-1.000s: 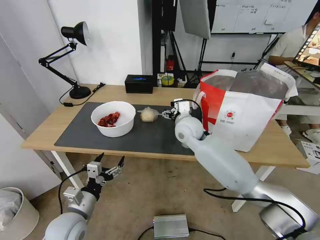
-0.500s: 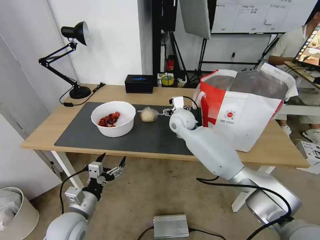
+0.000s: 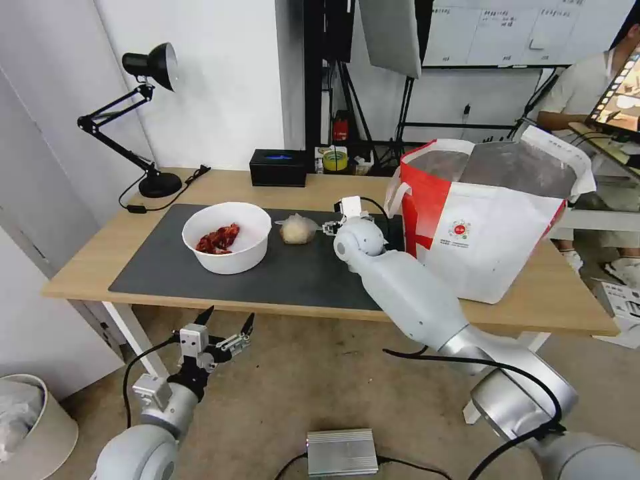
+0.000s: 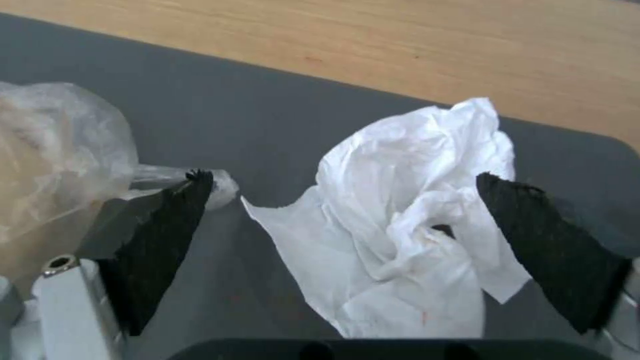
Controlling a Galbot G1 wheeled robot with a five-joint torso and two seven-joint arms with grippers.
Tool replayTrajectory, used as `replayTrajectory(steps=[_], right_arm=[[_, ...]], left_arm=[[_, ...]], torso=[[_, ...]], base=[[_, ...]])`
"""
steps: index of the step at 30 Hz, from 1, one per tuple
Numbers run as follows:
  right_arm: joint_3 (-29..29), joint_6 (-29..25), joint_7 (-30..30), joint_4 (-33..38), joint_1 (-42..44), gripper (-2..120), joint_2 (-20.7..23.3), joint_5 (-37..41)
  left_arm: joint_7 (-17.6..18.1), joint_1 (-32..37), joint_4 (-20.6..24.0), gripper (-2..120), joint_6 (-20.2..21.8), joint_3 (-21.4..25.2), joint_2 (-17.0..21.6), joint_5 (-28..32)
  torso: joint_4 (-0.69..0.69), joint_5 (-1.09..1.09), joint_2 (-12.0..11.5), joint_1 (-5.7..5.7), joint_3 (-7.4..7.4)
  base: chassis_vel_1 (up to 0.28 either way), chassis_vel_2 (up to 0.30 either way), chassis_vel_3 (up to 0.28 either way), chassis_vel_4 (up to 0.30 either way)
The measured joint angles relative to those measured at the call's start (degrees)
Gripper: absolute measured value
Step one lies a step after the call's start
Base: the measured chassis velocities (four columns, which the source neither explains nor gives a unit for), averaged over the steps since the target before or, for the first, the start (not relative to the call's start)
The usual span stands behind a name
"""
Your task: Pick up the trash from the table and place it into the takeout bag.
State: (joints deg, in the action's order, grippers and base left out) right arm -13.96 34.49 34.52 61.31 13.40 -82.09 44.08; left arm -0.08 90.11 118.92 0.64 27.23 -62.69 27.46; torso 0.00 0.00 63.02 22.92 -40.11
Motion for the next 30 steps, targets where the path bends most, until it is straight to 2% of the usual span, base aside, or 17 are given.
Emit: replayTrajectory(steps=[17,19,21,22,25,26,28,30], right_arm=[[3.0,-1.3,-2.6,-6.1,-0.3,100,-2.9,-2.7],[3.1,-1.3,-2.7,-6.2,-0.3,96,-2.9,-2.6],[3.2,-1.3,-2.7,-6.1,-0.3,87,-2.7,-2.3],[3.2,-1.3,-2.7,-6.1,-0.3,87,-2.7,-2.3],[3.2,-1.3,-2.7,-5.6,0.1,72,-2.0,-1.6],[3.2,-1.3,-2.7,-5.6,0.1,72,-2.0,-1.6],[3.2,-1.4,-2.6,-4.8,0.7,61,-1.5,-1.0],[3.2,-1.4,-2.4,-4.4,0.9,57,-1.3,-0.8]], left_arm=[[-0.1,-0.3,-0.6,100,-0.5,-0.9,0.5,-0.1],[-0.1,-0.3,-0.6,100,-0.5,-1.0,0.5,-0.1],[-0.1,-0.3,-0.6,100,-0.7,-1.1,0.5,-0.1],[-0.1,-0.3,-0.6,100,-0.7,-1.1,0.5,-0.1],[-0.1,-0.3,-0.6,100,-1.1,-1.2,0.5,-0.2],[-0.1,-0.3,-0.6,100,-1.1,-1.2,0.5,-0.2],[-0.1,-0.3,-0.7,100,-1.2,-1.4,0.5,-0.2],[-0.1,-0.3,-0.7,100,-1.2,-1.5,0.5,-0.3]], torso=[[0.00,0.00,0.0,0.00,0.00],[0.00,0.00,0.0,0.00,0.00],[0.00,0.00,0.0,0.00,0.00],[0.00,0.00,0.0,0.00,0.00],[0.00,0.00,0.0,0.00,0.00],[0.00,0.00,0.0,0.00,0.00],[0.01,0.00,0.0,0.00,0.00],[0.01,-0.01,0.0,0.00,0.01]], base=[[0.000,0.000,0.000,0.000],[0.000,0.000,0.000,0.000],[0.000,0.000,0.000,0.000],[0.000,0.000,0.000,0.000],[0.000,0.000,0.000,0.000],[0.000,0.000,0.000,0.000],[0.000,0.000,0.000,0.000],[0.000,0.000,0.000,0.000]])
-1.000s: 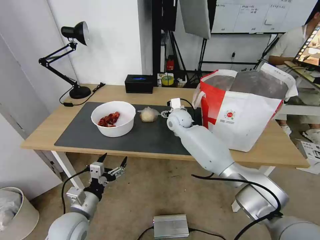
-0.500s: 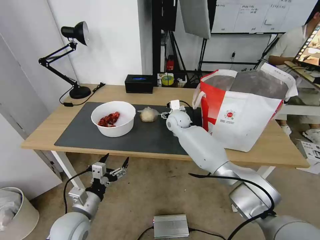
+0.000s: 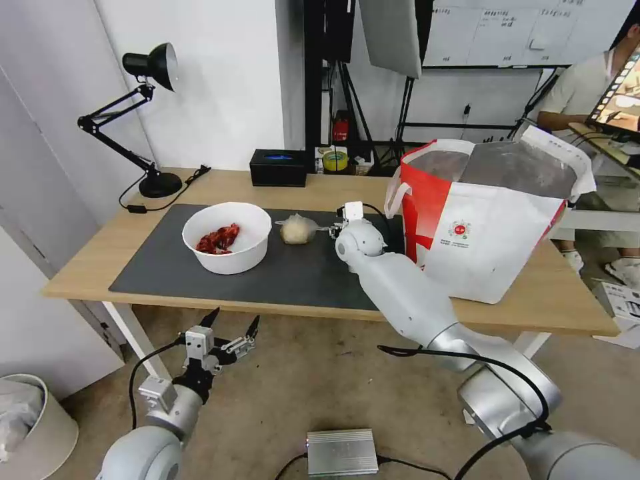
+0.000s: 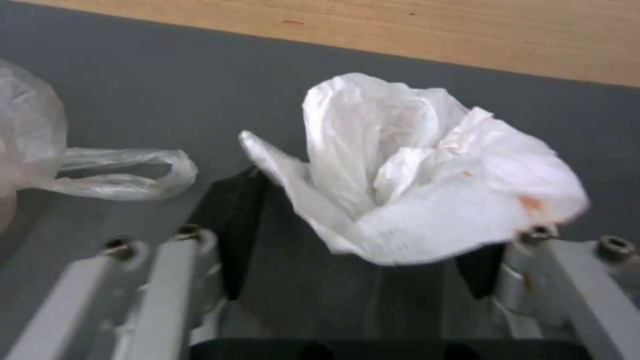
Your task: Pick up the trash from the table and place it into the takeout bag.
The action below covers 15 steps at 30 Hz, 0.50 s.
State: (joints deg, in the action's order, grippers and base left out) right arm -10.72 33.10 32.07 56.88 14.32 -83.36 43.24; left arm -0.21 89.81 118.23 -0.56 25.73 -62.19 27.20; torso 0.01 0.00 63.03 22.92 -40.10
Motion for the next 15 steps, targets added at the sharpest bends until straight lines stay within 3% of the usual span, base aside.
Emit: replayTrajectory(steps=[8,11,15], right_arm=[[0.0,0.1,1.3,1.9,1.4,30,0.8,1.7],[0.1,0.2,2.6,4.2,2.4,14,1.7,3.3],[0.1,0.4,3.7,7.0,3.4,3,2.9,4.8]], left_arm=[[0.0,0.0,0.0,100,-0.1,-0.4,0.0,-0.1],[0.1,0.1,0.2,100,-0.1,-0.4,0.1,-0.2],[0.1,0.3,0.4,100,-0.2,-0.3,0.1,-0.2]], torso=[[0.02,0.00,0.0,-0.01,0.01],[0.00,0.01,0.0,0.00,0.00],[-0.04,0.01,0.0,0.00,-0.01]], base=[[0.000,0.000,0.000,0.000],[0.000,0.000,0.000,0.000],[0.000,0.000,0.000,0.000]])
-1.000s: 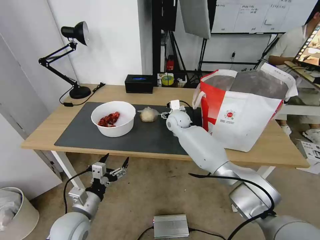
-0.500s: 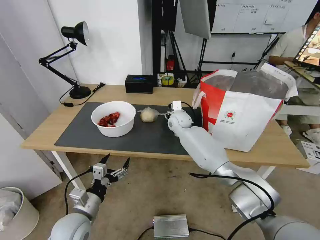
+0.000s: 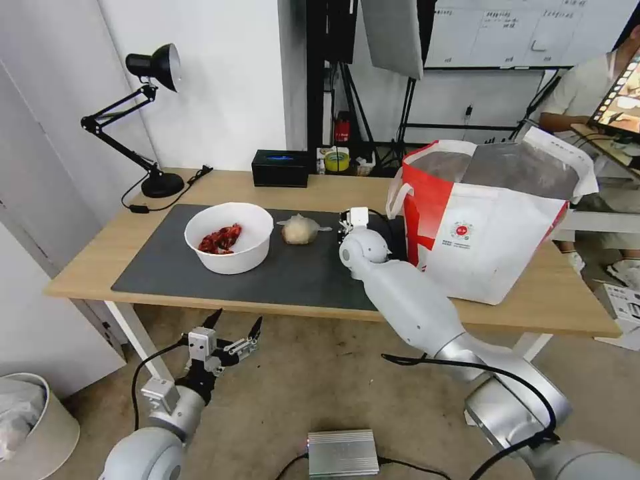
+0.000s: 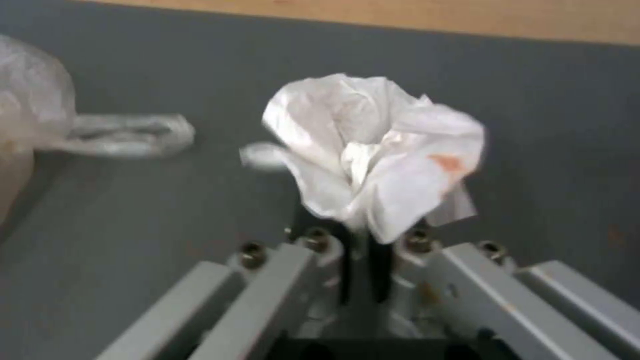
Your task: Pick up the trash from the table and place it into the takeout bag.
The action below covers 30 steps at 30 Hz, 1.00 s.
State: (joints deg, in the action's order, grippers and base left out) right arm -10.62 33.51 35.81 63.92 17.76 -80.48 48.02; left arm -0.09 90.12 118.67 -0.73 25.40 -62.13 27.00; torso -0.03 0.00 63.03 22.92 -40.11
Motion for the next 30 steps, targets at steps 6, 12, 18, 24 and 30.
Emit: replayTrajectory(steps=[6,12,18,24,30], right_arm=[[-0.3,0.5,2.7,10.2,3.2,0,4.2,4.0],[-0.4,1.4,5.3,24.8,8.0,0,9.9,7.9],[1.4,2.3,7.2,40.3,15.0,0,14.4,10.1],[5.2,2.6,7.4,49.6,19.4,0,18.0,9.8],[10.8,2.7,6.7,57.7,21.2,0,23.7,10.3]], left_arm=[[0.1,0.1,0.2,100,-0.1,0.1,-0.1,-0.1],[0.1,0.3,0.2,100,-0.2,-0.2,-0.3,-0.5],[0.2,1.0,0.6,100,-0.2,0.0,-0.6,-0.8],[0.4,1.1,1.1,100,-0.2,0.5,-0.5,-0.9],[0.4,1.1,1.3,100,-0.1,0.7,-0.5,-1.0]], torso=[[0.01,-0.01,0.0,0.00,-0.01],[0.02,0.00,0.0,0.00,0.00],[0.02,-0.01,0.0,0.00,0.01],[0.02,-0.01,0.0,0.00,0.01],[0.02,-0.02,0.0,0.00,0.01]], base=[[0.000,0.000,0.000,0.000],[0.000,0.000,0.000,0.000],[0.000,0.000,0.000,0.000],[0.000,0.000,0.000,0.000],[0.000,0.000,0.000,0.000]])
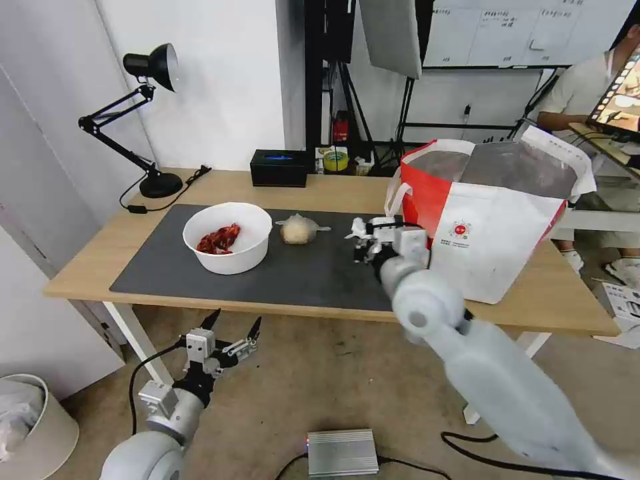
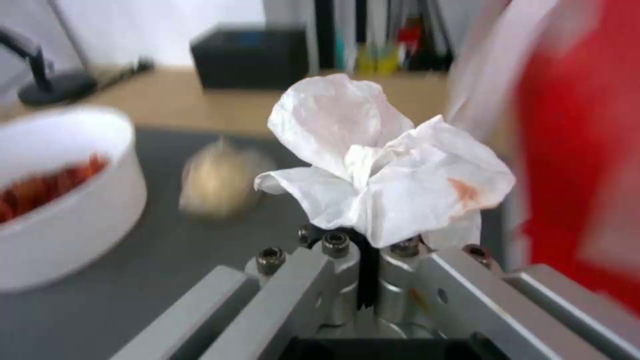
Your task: Pick up the trash from the table and place it into the takeout bag.
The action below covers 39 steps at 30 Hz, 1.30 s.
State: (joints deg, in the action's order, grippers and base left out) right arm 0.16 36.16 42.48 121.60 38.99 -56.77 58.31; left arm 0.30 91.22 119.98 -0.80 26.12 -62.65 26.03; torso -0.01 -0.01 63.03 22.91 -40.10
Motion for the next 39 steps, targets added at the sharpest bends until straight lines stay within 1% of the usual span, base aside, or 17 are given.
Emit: replayTrajectory(steps=[1,2,5,6,7,8,9,13,16,26,29,32,33,35,36,38,39], right_arm=[[1.9,0.0,-0.4,1.7,0.0,0,1.9,0.3],[1.9,0.0,-0.4,1.7,0.0,0,1.9,0.3],[5.9,0.0,-1.2,3.8,-0.9,0,6.3,1.4],[5.9,0.0,-1.2,3.8,-0.9,0,6.3,1.4],[7.3,-0.1,-1.6,4.2,-1.3,0,7.6,1.7],[7.8,-0.1,-1.8,4.2,-1.4,0,8.1,1.8],[9.6,-0.3,-2.6,4.3,-1.9,0,9.7,2.3],[11.5,-0.7,-2.9,3.9,-2.8,0,11.4,3.7],[12.8,-1.3,-2.9,1.4,-4.8,0,14.0,5.6],[12.8,-1.5,-2.7,-4.4,-7.4,0,14.4,6.8],[12.5,-0.3,-0.1,-5.8,-8.5,0,14.1,9.3],[12.3,1.4,4.0,-7.0,-9.8,0,13.7,13.3],[12.3,1.4,4.0,-7.0,-9.8,0,13.7,13.3],[12.1,2.8,7.7,-7.7,-10.9,0,13.6,17.1],[12.1,2.8,7.7,-7.7,-10.9,0,13.6,17.1],[11.9,4.1,11.7,-8.3,-12.2,0,13.5,21.3],[11.9,4.1,11.7,-8.3,-12.2,0,13.5,21.3]], left_arm=[[0.0,0.0,0.0,100,0.0,0.0,0.0,-0.1],[0.0,0.0,0.0,100,0.0,0.0,0.0,-0.1],[0.0,0.0,0.1,100,0.0,-0.3,-0.1,-0.2],[0.0,0.0,0.1,100,0.0,-0.3,-0.1,-0.2],[0.0,0.0,0.1,100,0.0,-0.4,-0.2,-0.3],[0.0,0.0,0.2,100,0.0,-0.5,-0.2,-0.3],[0.1,-0.1,0.3,100,0.1,-0.8,-0.2,-0.5],[0.1,-0.1,0.3,100,0.1,-1.2,-0.3,-0.7],[0.1,-0.3,0.2,100,0.1,-1.9,-0.6,-0.8],[0.1,-0.4,0.3,100,0.1,-2.4,-0.9,-1.1],[0.1,-0.3,0.4,100,0.1,-2.3,-0.8,-1.1],[0.1,-0.3,0.4,100,0.0,-2.3,-0.7,-1.1],[0.1,-0.3,0.4,100,0.0,-2.3,-0.7,-1.1],[0.1,-0.3,0.4,100,0.0,-2.4,-0.7,-1.1],[0.1,-0.3,0.4,100,0.0,-2.4,-0.7,-1.1],[0.1,-0.4,0.4,100,0.0,-2.5,-0.6,-1.1],[0.1,-0.4,0.4,100,0.0,-2.5,-0.6,-1.1]], torso=[[0.00,0.01,0.0,0.00,0.00],[0.00,0.01,0.0,0.00,0.00],[0.00,0.01,0.0,0.00,0.00],[0.00,0.01,0.0,0.00,0.00],[0.00,0.00,0.0,0.00,0.00],[0.00,0.00,0.0,0.00,0.00],[0.00,0.00,0.0,0.00,0.00],[0.00,0.00,0.0,0.00,0.00],[0.01,0.00,0.0,0.00,-0.01],[0.01,0.01,0.0,0.00,-0.01],[0.01,0.00,0.0,0.00,-0.01],[0.01,0.01,0.0,0.00,-0.01],[0.01,0.01,0.0,0.00,-0.01],[0.01,0.01,0.0,0.00,-0.01],[0.01,0.01,0.0,0.00,-0.01],[0.01,0.01,0.0,0.00,-0.01],[0.01,0.01,0.0,0.00,-0.01]], base=[[0.000,0.000,0.000,0.000],[0.000,0.000,0.000,0.000],[0.000,0.000,0.000,0.000],[0.000,0.000,0.000,0.000],[0.000,0.000,0.000,0.000],[0.000,0.000,0.000,0.000],[0.000,0.000,0.000,0.000],[0.000,0.000,0.000,0.000],[0.000,0.000,0.000,0.000],[0.000,0.000,0.000,0.000],[0.000,0.000,0.000,0.000],[0.000,0.000,0.000,0.000],[0.000,0.000,0.000,0.000],[0.000,0.000,0.000,0.000],[0.000,0.000,0.000,0.000],[0.000,0.000,0.000,0.000],[0.000,0.000,0.000,0.000]])
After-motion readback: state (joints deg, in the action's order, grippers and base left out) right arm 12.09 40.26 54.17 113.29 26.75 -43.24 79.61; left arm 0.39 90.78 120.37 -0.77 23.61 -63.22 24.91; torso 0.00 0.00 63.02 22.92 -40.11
